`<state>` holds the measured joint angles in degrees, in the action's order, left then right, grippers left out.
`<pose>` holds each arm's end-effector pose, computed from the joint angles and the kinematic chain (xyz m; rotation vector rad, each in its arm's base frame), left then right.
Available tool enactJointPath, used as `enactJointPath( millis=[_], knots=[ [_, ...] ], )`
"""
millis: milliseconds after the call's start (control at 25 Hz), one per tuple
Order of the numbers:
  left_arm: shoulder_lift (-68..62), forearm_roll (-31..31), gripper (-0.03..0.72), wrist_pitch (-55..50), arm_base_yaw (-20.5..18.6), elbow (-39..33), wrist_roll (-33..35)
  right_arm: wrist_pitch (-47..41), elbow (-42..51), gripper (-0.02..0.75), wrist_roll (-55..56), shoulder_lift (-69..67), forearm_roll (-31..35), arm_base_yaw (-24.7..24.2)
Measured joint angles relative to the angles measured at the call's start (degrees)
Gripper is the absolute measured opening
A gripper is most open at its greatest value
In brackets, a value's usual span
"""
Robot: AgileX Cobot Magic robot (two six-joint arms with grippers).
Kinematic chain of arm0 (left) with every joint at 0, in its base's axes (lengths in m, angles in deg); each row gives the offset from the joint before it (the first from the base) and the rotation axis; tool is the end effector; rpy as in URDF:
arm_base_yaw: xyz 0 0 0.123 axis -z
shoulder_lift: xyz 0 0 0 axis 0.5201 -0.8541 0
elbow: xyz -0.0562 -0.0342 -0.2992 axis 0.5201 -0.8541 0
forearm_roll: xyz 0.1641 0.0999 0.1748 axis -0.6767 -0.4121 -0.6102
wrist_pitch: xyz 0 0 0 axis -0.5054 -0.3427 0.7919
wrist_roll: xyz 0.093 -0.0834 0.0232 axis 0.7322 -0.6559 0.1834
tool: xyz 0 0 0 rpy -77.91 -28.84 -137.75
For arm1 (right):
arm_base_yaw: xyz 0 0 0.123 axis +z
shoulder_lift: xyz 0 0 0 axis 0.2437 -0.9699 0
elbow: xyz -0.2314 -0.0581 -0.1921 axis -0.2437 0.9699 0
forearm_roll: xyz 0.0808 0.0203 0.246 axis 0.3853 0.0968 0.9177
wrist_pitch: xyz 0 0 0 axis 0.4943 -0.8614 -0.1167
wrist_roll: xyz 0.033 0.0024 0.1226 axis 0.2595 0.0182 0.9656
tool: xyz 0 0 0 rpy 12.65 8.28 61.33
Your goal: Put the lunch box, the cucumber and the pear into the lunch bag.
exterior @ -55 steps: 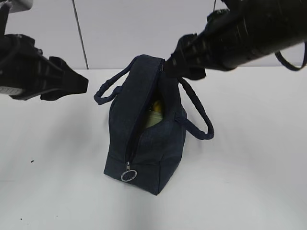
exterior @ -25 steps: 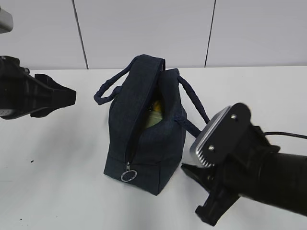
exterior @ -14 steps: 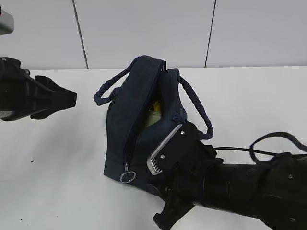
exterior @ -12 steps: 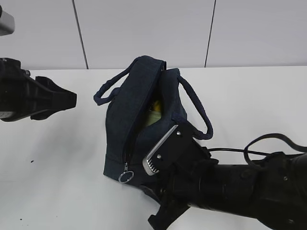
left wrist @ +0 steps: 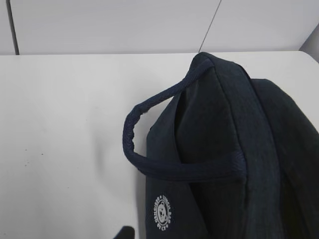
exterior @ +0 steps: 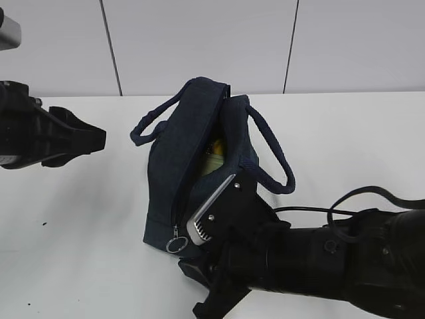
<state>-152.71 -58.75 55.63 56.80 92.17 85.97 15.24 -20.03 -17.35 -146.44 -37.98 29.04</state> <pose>0.2371 -0.1305 0.2640 0.3996 2.1929 -0.4666 0.2363 0.2470 0.1261 -1.0274 2.0108 0.5079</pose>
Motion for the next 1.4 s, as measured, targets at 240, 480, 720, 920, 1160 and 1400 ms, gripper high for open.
enactJointPath(
  millis=[240,480,720,920,1160,1400],
  knots=[
    [0.0,-0.1,0.256,0.0,0.0,0.0,0.0,-0.2,-3.8,0.312,0.1,-4.6,1.4,0.0],
    [0.0,-0.2,0.256,0.0,0.0,0.0,0.0,-1.1,-6.7,0.312,0.1,-7.7,1.9,0.0],
    [0.0,-0.4,0.256,0.0,0.0,0.0,0.0,-1.1,-7.4,0.312,0.9,-8.8,1.9,0.1],
    [0.0,-0.4,0.256,0.0,0.0,0.0,0.0,-0.1,-7.4,0.312,3.7,-9.0,-0.9,0.1],
    [0.0,-0.5,0.256,0.0,0.0,0.0,0.0,0.3,-8.1,0.312,4.5,-9.6,0.7,0.1],
    [0.0,-0.6,0.256,-0.2,0.0,0.0,0.0,-0.2,-9.4,0.312,5.3,-10.1,-1.6,0.1]
  ],
)
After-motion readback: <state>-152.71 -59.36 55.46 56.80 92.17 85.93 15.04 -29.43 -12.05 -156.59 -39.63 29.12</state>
